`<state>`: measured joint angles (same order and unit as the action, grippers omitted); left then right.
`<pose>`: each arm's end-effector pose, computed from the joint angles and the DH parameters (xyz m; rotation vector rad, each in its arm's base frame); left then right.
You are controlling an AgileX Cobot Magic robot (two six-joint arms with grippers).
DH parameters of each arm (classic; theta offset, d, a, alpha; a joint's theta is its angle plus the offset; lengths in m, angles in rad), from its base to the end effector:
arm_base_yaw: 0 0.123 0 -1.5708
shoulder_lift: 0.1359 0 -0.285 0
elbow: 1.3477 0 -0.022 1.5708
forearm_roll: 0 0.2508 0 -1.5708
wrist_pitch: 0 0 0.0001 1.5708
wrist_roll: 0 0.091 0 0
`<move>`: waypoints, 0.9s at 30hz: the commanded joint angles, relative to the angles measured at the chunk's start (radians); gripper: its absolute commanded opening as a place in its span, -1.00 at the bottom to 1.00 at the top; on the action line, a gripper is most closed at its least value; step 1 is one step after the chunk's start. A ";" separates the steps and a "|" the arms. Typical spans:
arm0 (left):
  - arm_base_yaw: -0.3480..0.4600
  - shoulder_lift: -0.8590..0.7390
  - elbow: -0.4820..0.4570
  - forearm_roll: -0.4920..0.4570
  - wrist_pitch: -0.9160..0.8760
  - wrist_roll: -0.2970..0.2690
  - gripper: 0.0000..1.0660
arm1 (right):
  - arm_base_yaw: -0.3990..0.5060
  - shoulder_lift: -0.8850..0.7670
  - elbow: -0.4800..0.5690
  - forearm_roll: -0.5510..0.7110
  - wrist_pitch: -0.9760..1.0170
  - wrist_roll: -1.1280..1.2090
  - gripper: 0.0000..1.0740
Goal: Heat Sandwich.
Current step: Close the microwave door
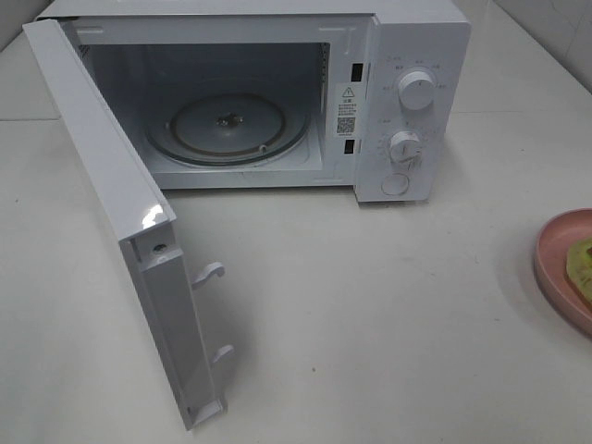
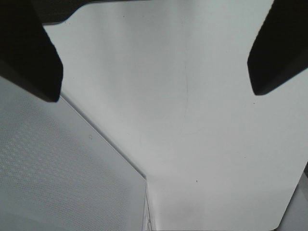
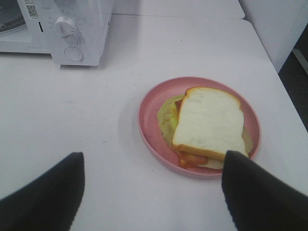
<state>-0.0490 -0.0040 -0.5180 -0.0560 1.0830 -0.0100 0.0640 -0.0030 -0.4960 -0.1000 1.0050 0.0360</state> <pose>-0.0088 -0.0041 0.2805 0.0439 2.0444 -0.1038 -0.0023 -0.0078 0.2811 -0.0266 1.9860 -0.0539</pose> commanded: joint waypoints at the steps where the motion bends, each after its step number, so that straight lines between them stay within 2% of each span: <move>1: 0.004 -0.017 0.001 -0.001 -0.013 0.000 0.88 | -0.004 -0.029 0.001 -0.004 -0.010 0.007 0.40; 27: 0.004 -0.017 0.001 -0.001 -0.013 0.000 0.88 | -0.004 -0.029 0.001 -0.003 -0.010 0.007 0.40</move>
<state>-0.0490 -0.0040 -0.5180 -0.0560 1.0830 -0.0100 0.0640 -0.0030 -0.4960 -0.1000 1.0050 0.0360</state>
